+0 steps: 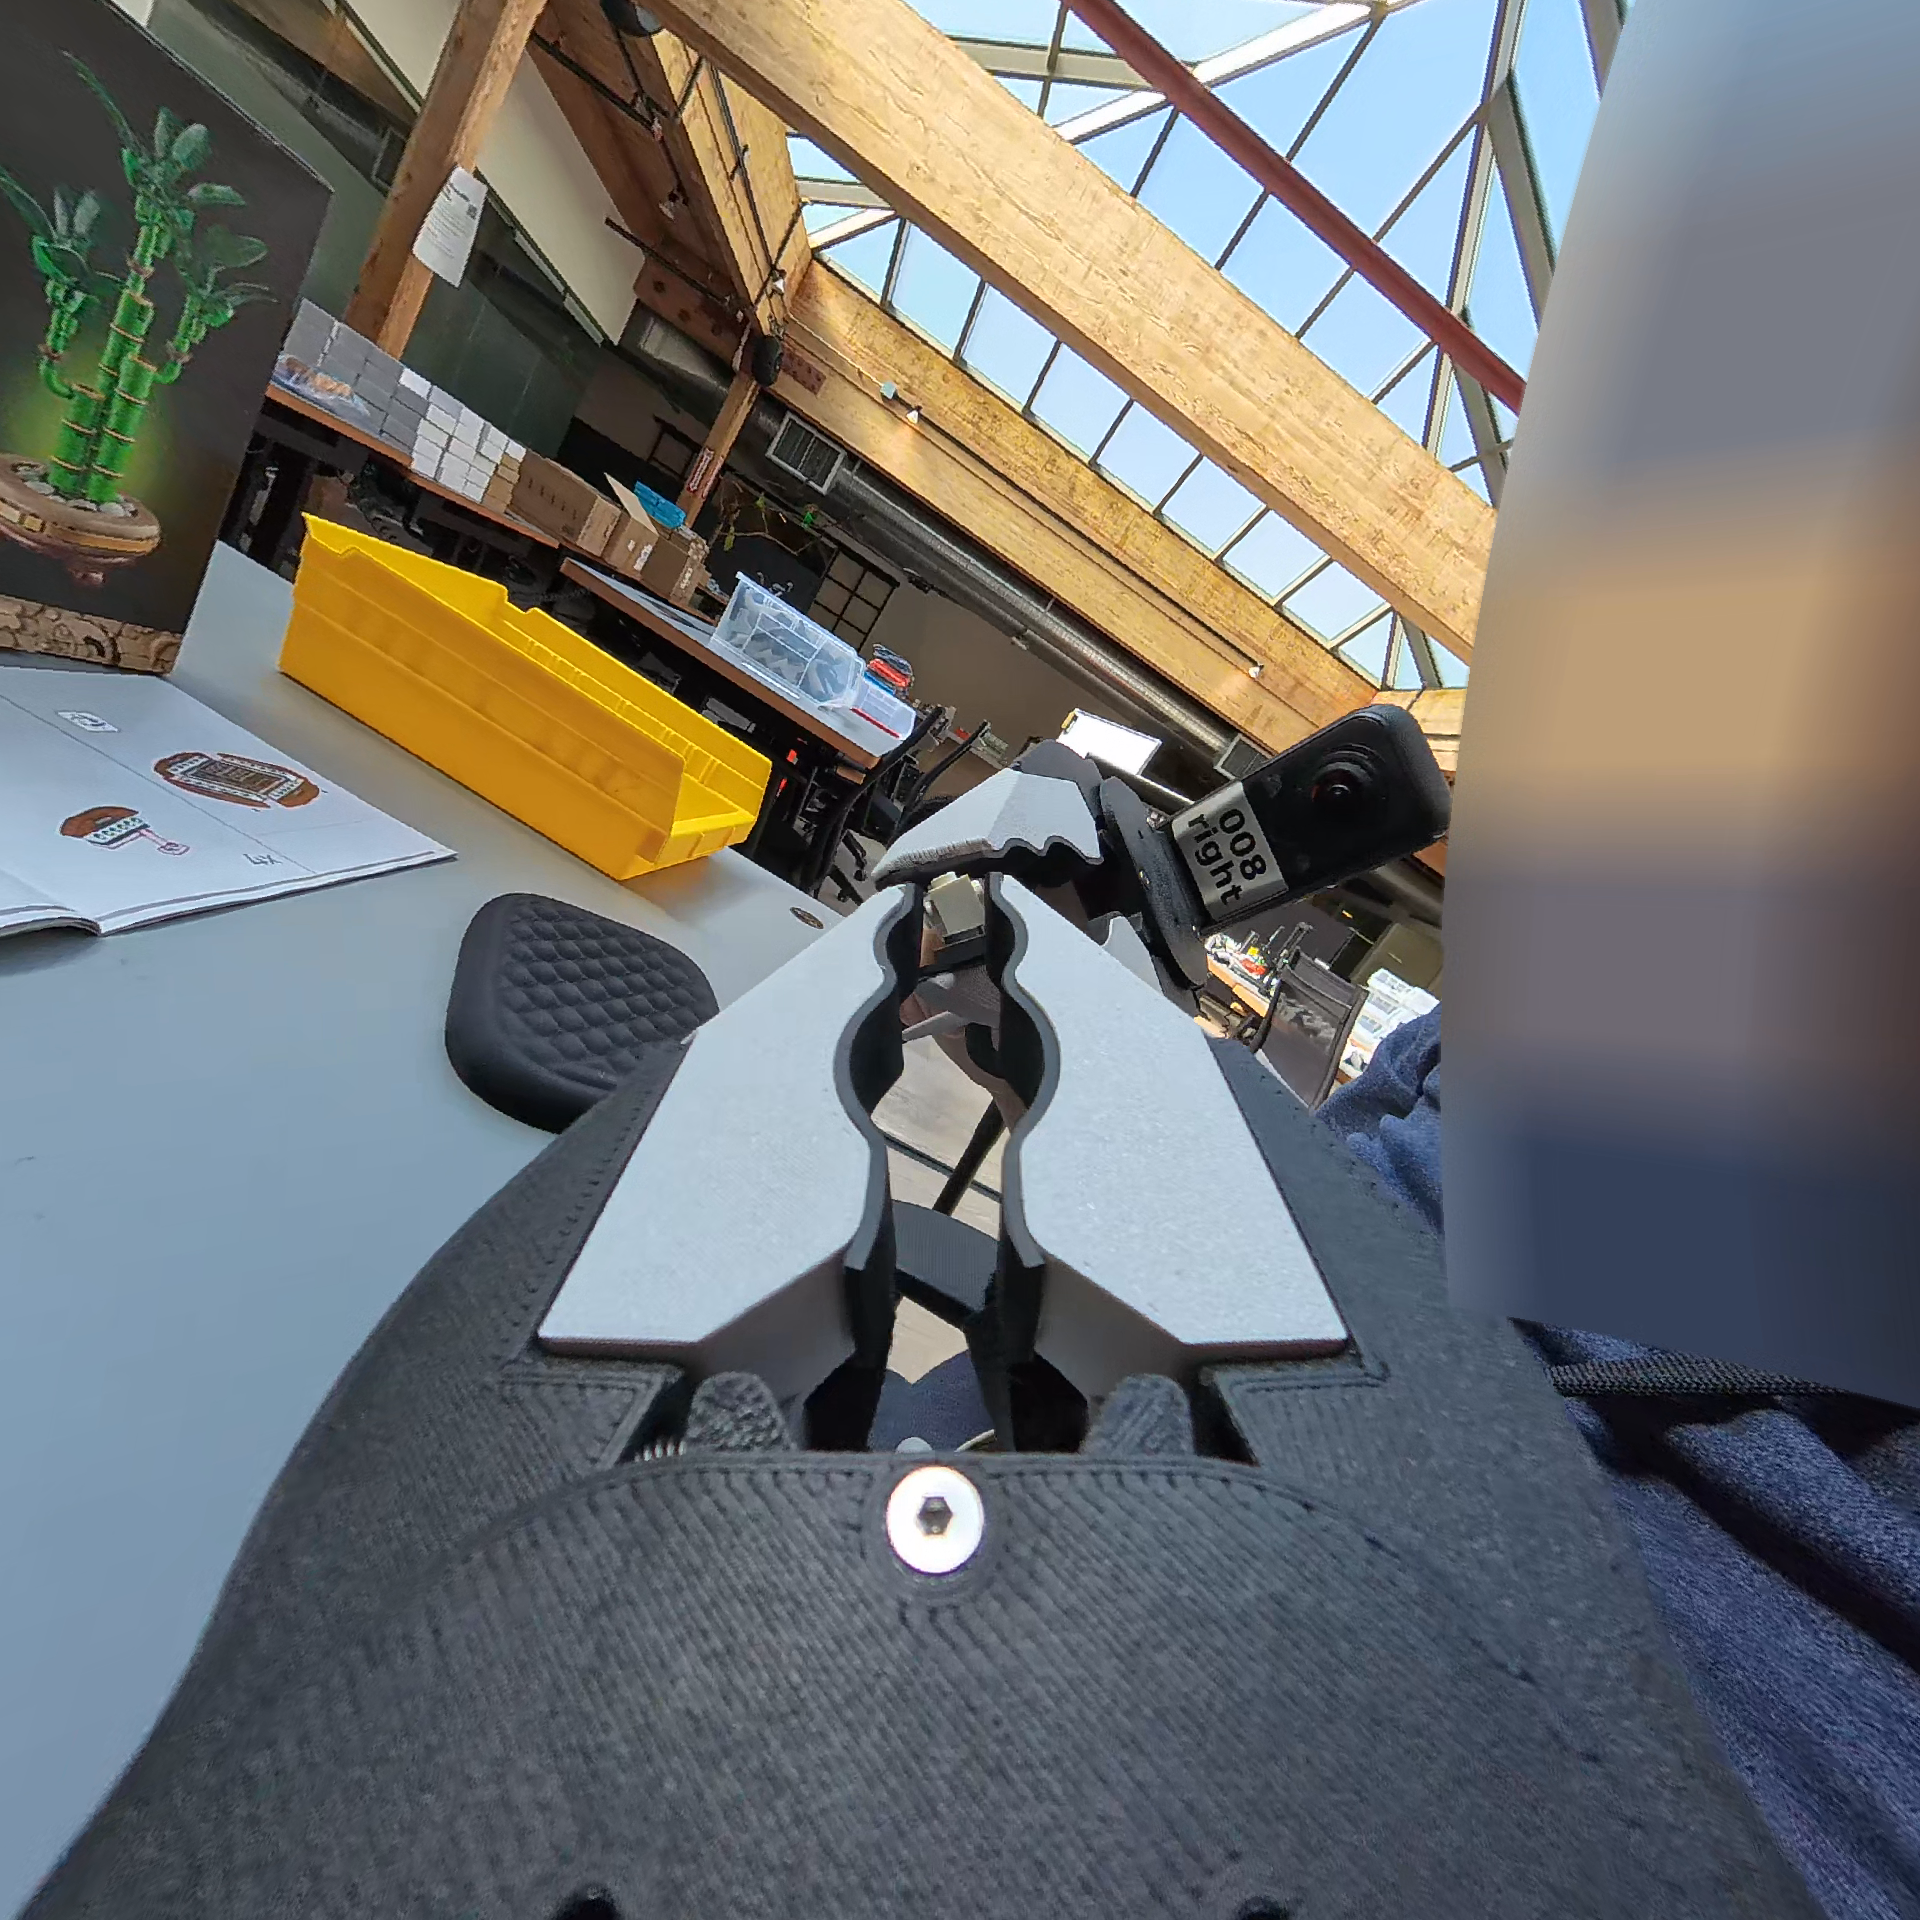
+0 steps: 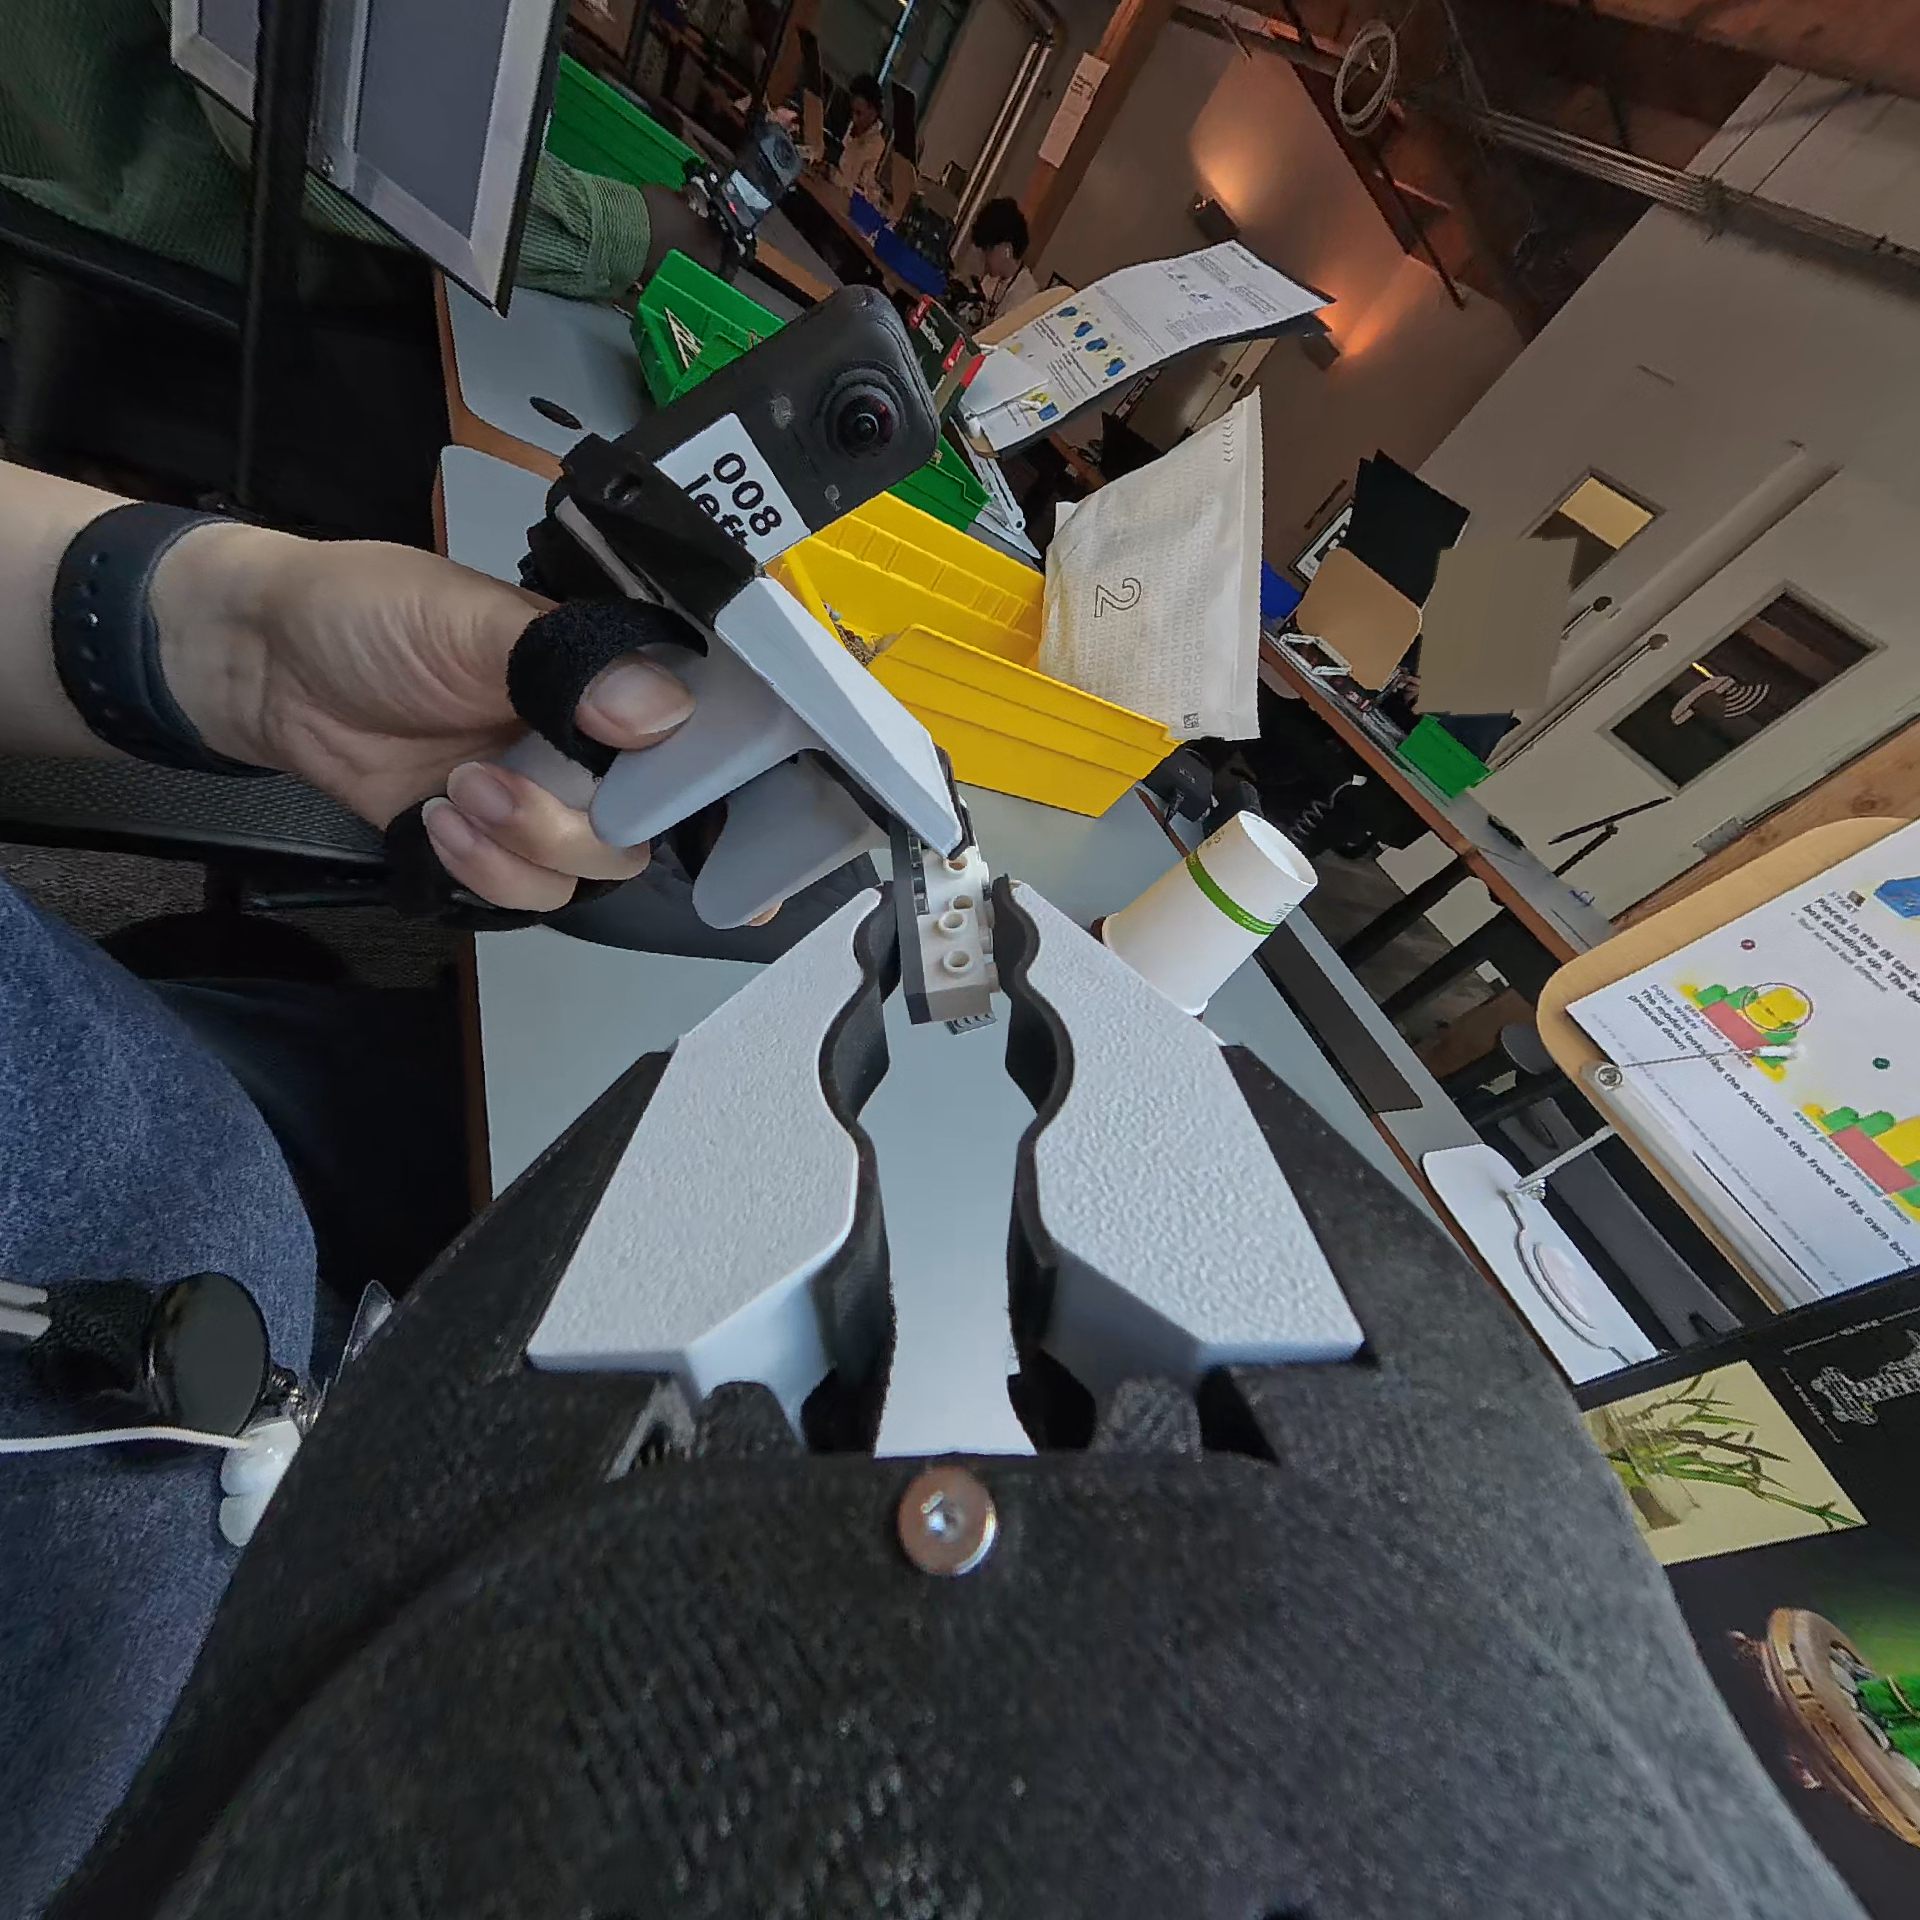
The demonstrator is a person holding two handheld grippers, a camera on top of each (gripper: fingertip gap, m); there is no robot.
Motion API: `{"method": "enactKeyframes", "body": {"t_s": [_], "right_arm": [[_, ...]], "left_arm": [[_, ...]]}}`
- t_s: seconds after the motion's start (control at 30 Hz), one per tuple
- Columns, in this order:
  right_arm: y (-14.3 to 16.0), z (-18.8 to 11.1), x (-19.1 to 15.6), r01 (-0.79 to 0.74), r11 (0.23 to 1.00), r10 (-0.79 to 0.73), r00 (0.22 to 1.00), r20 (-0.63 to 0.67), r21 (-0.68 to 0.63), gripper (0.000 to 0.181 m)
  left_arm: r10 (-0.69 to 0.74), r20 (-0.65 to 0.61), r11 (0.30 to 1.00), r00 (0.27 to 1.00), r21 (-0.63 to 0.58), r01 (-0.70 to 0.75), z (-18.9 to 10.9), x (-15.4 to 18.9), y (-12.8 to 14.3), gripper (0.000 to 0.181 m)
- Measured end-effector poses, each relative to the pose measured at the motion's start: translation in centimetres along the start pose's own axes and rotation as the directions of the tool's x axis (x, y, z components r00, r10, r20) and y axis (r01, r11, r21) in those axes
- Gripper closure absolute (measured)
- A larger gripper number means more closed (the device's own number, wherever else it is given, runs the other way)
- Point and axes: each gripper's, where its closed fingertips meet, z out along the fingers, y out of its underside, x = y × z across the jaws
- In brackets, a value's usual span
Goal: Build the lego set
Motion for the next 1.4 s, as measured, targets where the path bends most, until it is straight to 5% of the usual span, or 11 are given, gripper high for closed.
{"method": "enactKeyframes", "body": {"t_s": [0.03,0.27,0.6,0.97,1.4], "right_arm": [[0.0,0.0,0.0,0.009,1.000,-0.009,1.000,-0.001,-0.001,0.166],[0.8,0.1,-0.4,0.164,0.984,-0.166,0.986,-0.021,-0.070,0.165],[0.7,0.0,-0.9,0.201,0.978,-0.202,0.979,-0.008,-0.061,0.165],[0.8,0.1,-1.0,0.194,0.980,-0.195,0.981,-0.003,-0.047,0.165],[0.1,0.0,-1.0,0.183,0.983,-0.183,0.983,-0.009,-0.015,0.165]], "left_arm": [[-0.003,-0.004,1.000,1.000,-0.004,0.003,0.0,0.0,0.0,0.172],[-0.002,0.059,0.997,0.998,-0.075,0.006,-0.6,-0.8,-0.7,0.145],[-0.140,-0.011,0.922,0.990,-0.365,0.126,-0.3,-0.5,1.0,0.155],[-0.123,-0.016,0.919,0.992,-0.379,0.108,-0.5,-0.7,1.4,0.172],[-0.188,-0.073,0.926,0.980,-0.346,0.152,-0.5,-0.1,0.9,0.169]]}}
